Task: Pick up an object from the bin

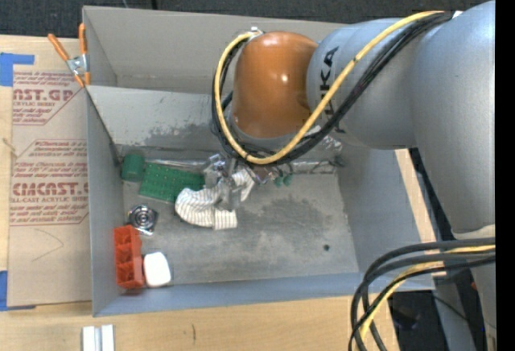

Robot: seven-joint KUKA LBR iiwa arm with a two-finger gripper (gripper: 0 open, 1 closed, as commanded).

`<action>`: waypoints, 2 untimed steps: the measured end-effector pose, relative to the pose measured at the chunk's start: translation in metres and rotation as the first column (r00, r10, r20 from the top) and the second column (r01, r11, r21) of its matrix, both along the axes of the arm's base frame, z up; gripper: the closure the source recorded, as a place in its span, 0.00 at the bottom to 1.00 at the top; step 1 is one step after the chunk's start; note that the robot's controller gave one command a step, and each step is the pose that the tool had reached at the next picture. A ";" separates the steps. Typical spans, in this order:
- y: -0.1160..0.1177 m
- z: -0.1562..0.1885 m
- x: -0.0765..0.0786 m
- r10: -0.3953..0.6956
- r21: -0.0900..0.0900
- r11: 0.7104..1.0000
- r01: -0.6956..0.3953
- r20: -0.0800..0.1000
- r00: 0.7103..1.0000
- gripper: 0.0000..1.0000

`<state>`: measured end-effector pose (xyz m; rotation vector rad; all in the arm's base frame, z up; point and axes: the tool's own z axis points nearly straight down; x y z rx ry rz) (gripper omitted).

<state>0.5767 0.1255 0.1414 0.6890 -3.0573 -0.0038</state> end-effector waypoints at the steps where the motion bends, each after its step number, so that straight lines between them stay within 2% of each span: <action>1: -0.009 0.011 0.008 -0.034 0.007 0.999 0.034 0.028 0.999 1.00; 2: 0.010 0.110 -0.009 -0.080 0.001 0.997 0.080 0.003 0.997 1.00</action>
Offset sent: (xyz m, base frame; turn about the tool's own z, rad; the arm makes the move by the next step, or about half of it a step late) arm -0.0098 0.0095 0.1099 0.0808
